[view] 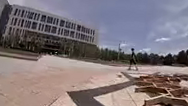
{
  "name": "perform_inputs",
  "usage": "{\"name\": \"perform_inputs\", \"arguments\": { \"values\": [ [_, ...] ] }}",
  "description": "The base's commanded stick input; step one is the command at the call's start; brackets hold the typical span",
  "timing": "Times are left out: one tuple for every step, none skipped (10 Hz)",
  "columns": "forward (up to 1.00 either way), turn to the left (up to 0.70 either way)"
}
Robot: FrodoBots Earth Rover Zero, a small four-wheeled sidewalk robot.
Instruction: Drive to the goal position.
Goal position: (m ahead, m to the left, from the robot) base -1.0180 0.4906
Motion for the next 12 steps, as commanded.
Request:
{"name": "perform_inputs", "arguments": {
  "values": [
    [0.7,0.02],
    [0.7,0.02],
    [0.7,0.02],
    [0.7,0.02],
    [0.7,0.02],
    [0.7,0.02],
    [0.7,0.12],
    [0.7,0.27],
    [0.7,0.35],
    [0.7,0.35],
    [0.7,0.23],
    [0.7,0.07]
  ]
}}
